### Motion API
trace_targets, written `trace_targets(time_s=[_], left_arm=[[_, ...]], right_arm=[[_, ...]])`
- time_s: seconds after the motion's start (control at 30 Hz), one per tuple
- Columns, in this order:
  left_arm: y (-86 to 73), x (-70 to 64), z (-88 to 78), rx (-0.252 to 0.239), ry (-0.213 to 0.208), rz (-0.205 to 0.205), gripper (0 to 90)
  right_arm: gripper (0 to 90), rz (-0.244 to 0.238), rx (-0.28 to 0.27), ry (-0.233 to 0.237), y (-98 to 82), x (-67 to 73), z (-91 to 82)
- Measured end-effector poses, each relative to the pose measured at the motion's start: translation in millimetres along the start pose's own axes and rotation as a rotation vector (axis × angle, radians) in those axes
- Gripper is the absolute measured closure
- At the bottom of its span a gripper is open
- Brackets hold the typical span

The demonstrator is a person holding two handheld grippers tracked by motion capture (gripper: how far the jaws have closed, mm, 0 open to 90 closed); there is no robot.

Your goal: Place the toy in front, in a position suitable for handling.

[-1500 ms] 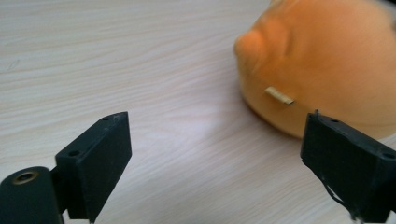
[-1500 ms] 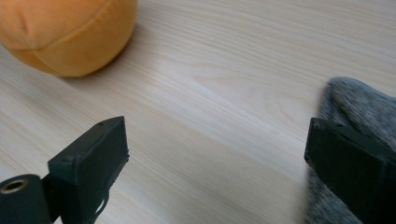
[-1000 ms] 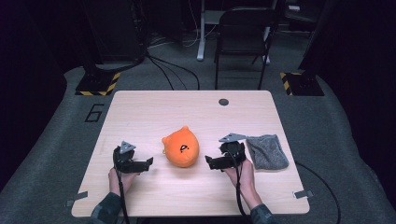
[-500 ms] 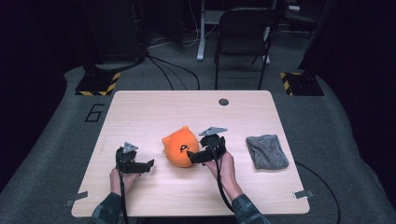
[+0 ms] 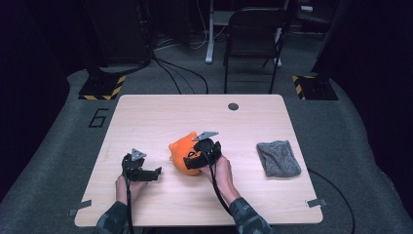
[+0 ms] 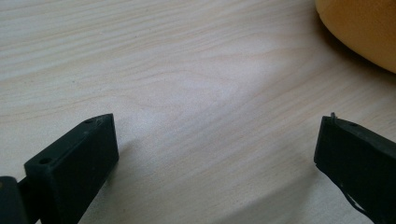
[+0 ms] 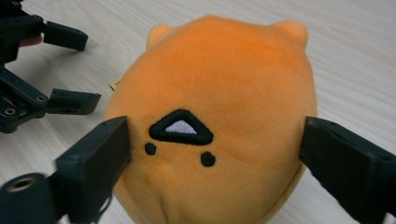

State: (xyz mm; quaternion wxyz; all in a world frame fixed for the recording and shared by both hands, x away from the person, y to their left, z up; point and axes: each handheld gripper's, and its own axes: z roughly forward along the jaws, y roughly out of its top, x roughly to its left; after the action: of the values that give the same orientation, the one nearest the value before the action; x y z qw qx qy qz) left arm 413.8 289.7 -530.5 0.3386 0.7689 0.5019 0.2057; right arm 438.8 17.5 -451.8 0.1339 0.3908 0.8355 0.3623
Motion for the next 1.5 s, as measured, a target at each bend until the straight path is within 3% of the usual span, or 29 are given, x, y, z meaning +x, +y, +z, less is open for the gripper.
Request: trace_targets(time_s=[0.13,0.2,0.3,0.37,0.5,0.9,1.13,1.5], left_arm=[[0.0,-3.8,1.6,0.004,0.015,0.03,0.0],[0.0,-3.8,1.5,0.004,0.015,0.029,0.0],[0.0,-3.8,1.6,0.004,0.015,0.03,0.0],[0.0,-3.9,1.5,0.004,0.014,0.031,0.0],[-0.2,-4.2,1.6,0.002,0.013,0.032,0.0],[-0.1,-3.6,1.1,0.008,0.011,0.04,0.0],[-0.3,-3.8,1.1,0.007,0.009,0.036,0.0],[0.0,-3.4,0.9,0.009,0.01,0.042,0.0]], right_arm=[[26.1,-0.001,0.031,-0.019,-3.1,2.1,6.3],[34.3,-0.035,0.043,-0.024,-5.0,0.4,8.0],[46.4,-0.03,0.049,-0.017,-9.4,-3.2,9.4],[53.4,0.005,0.054,-0.007,-11.9,-5.0,9.5],[61.7,-0.007,0.033,-0.006,-13.0,-8.0,8.7],[68.4,-0.051,-0.071,-0.011,-8.5,2.1,-8.5],[68.1,-0.081,-0.125,0.036,-2.4,-9.0,-36.9],[67.3,-0.11,-0.123,0.076,-10.3,-42.6,-69.1]])
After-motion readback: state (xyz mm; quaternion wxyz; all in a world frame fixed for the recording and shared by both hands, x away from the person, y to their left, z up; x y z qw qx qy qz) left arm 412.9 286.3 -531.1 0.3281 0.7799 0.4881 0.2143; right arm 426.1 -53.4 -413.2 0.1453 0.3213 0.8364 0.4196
